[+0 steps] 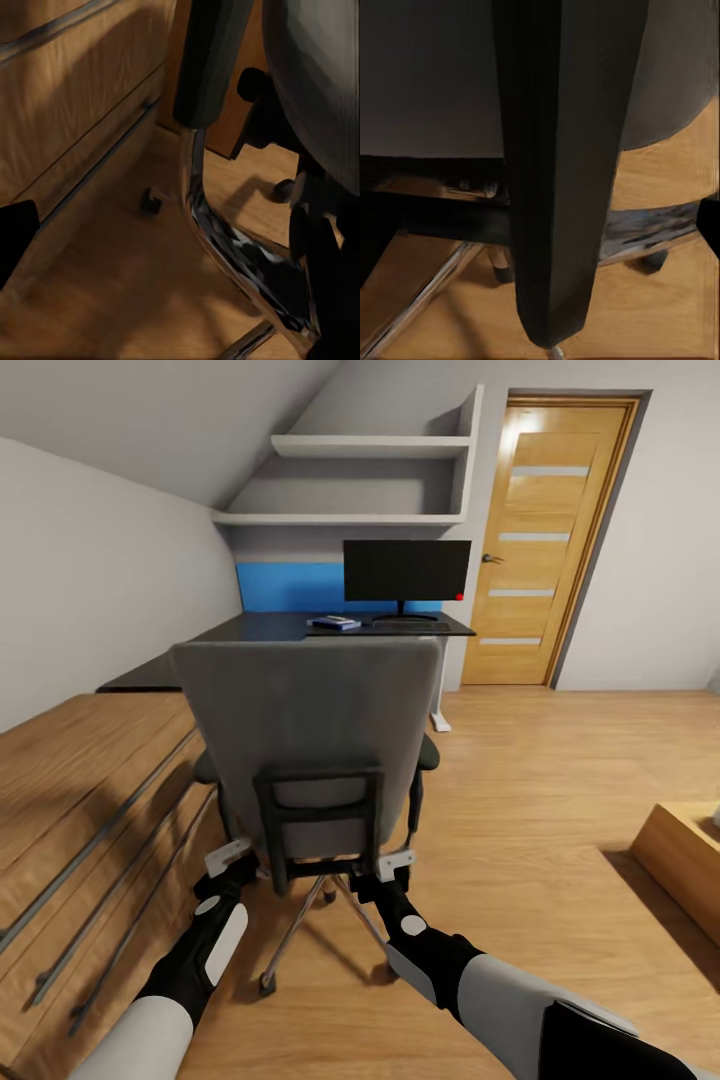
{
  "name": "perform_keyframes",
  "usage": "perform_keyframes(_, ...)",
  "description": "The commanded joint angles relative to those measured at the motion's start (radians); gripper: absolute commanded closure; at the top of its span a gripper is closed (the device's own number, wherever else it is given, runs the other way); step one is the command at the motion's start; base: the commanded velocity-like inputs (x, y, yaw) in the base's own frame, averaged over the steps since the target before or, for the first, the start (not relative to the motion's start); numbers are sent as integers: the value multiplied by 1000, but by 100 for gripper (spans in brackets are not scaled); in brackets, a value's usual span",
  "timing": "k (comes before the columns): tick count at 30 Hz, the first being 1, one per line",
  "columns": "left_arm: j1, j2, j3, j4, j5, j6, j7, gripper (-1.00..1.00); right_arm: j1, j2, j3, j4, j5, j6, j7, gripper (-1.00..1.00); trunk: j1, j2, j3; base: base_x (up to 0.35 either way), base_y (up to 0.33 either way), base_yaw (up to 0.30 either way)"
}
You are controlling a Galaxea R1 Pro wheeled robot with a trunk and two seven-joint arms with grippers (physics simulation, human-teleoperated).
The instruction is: In the bedroom, organize the workspace by keeping the computer under the desk, ensuring the monitor is on the desk, placing the keyboard on the desk next to the monitor, placing the mouse on the desk next to the keyboard, moving the folder from the swivel chair onto the desk next to the mouse, stacking the notebook on top of the folder with the pen on top of the notebook, and positioning the swivel chair next to the desk.
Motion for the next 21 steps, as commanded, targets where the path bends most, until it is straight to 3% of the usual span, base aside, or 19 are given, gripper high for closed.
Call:
perform_keyframes(1,0,-1,1,-2,9,1,1,-100,-1,0,9,0,-7,-4,-6,-100,0,0,0,1,-273,-86)
perform_keyframes(14,0,-1,1,-3,9,1,0,-100,-1,0,9,0,-7,-4,-6,-100,0,0,5,0,-277,-56)
perform_keyframes(21,0,0,3,-3,9,1,2,-100,-1,0,9,0,-7,-4,-6,-100,0,0,5,0,-73,-1)
